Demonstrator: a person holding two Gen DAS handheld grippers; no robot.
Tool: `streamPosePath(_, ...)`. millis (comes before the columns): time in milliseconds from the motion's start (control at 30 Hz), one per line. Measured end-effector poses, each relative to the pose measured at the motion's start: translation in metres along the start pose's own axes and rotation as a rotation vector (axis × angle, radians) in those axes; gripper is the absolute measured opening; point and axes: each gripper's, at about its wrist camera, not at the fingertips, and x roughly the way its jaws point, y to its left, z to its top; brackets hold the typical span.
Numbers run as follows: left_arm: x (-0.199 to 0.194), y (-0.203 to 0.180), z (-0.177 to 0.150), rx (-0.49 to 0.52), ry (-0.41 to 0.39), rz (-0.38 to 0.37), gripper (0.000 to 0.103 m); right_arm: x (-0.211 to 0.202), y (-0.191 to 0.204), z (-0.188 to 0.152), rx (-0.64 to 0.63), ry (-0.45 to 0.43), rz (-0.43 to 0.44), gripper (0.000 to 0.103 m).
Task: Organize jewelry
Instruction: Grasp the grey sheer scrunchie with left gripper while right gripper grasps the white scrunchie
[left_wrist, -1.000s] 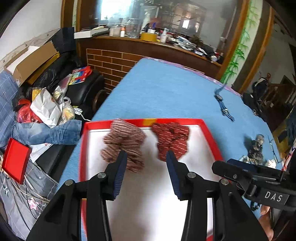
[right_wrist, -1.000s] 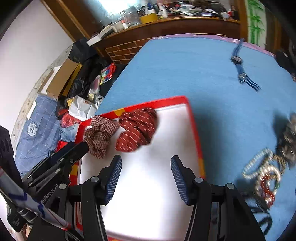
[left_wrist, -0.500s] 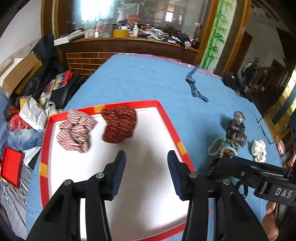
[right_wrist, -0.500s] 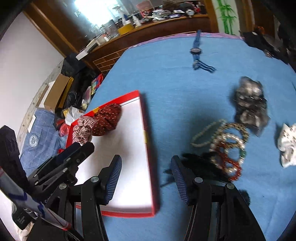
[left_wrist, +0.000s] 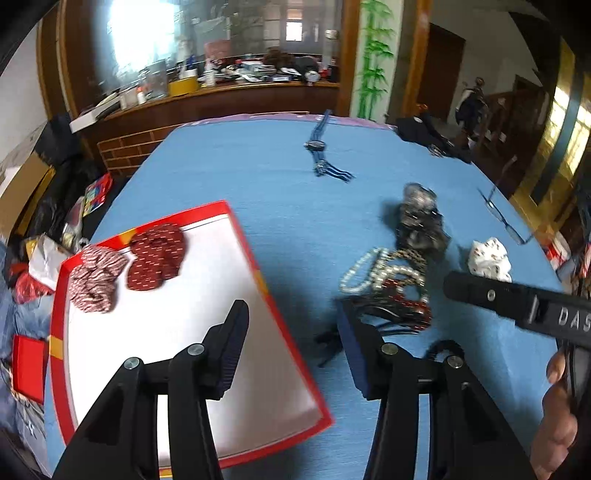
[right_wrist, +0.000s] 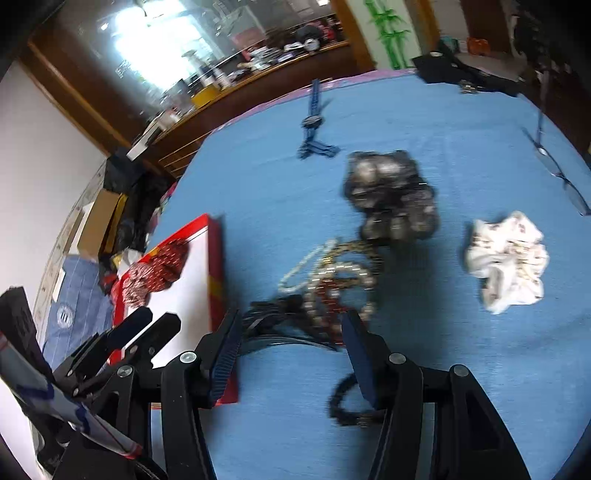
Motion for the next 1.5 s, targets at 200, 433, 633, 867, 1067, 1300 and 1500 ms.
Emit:
streamPosePath(200,0.009,-0.032,-0.003,0.062,0.011,-0.011,0.049,-0.010,-0.036,0.003,0.060,-0.019,-0.032,0.062)
streamPosePath(433,0.018,-0.056,-0.006,0.108,0.023,-0.010,0.050,-0.019,-0.067,0.018,0.125,-0.051,-0.059,0.062)
streamPosePath(633,0.027,-0.064,-0.010,0.124,0.047,-0.002,0.052,-0.021,-0.106,0.036,0.205,-0.083,-0.116,0.062)
streamPosePath(867,0.043,-0.077,0.013,0.111,0.080,-0.041,0.052,-0.019,-0.144,0.040,0.272,-0.079,-0.150,0.062)
streamPosePath(1067,0.064,-0.108,0.062,0.105,0.053,-0.085,0.078,-0.030,-0.159,0.038,0.324,-0.109,-0.147,0.071)
streamPosePath(1300,0.120,-0.141,0.094,0.125,0.098,-0.032,0.078,-0.032,-0.173,0.035,0.389,-0.114,-0.130,0.071)
streamPosePath(1500,0.158,-0.162,0.089,0.145,0.115,-0.012,0.078,-0.033,-0.177,0.035,0.423,-0.120,-0.124,0.071)
